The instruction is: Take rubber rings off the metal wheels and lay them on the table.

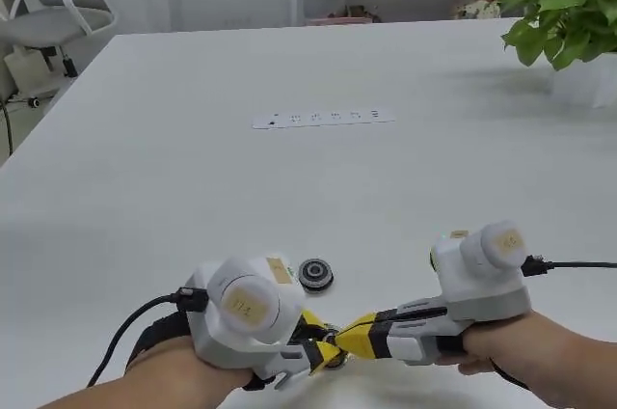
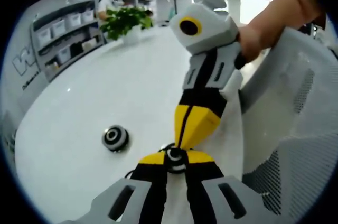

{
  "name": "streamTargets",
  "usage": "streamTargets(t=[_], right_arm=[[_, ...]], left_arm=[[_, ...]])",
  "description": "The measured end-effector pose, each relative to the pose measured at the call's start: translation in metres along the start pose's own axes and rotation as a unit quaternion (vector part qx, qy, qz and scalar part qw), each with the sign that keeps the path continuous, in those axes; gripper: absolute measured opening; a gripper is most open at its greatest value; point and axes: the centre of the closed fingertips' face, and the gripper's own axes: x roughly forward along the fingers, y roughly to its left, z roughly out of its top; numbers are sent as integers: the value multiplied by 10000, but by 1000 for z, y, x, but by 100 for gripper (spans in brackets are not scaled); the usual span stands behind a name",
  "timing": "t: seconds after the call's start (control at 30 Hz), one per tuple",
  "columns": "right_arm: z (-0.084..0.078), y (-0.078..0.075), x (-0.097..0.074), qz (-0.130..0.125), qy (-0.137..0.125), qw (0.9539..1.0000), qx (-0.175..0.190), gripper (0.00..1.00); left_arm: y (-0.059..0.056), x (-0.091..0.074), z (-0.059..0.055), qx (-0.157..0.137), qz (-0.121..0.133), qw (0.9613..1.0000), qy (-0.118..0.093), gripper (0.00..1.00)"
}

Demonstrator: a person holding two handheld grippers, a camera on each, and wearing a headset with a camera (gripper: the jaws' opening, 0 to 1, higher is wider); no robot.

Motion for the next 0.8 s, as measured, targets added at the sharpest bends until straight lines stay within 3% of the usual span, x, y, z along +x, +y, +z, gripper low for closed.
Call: streamTargets(t=[0.03,0.17,0.33,0.6,0.8], right_arm=[[-10,6,-2,130,270,9994,165,0],[-15,-1,-3,35,317,9994,161,0],[-14,-9,-7,-105,239,9993,257,0],[-12,-8,-6,-108,278,9994,183,0],[-11,-9,-8,-108,234,9994,239,0]], left_arm=[[0,0,0,5,-8,10000,-4,12],[0,-1,0,-27,-26,10000,-46,12],[-1,-1,1,-9,-53,9999,-98,13],[-2,-1,0,36,-160,9998,-60,14],[-4,-7,4,9,-245,9996,-109,22]])
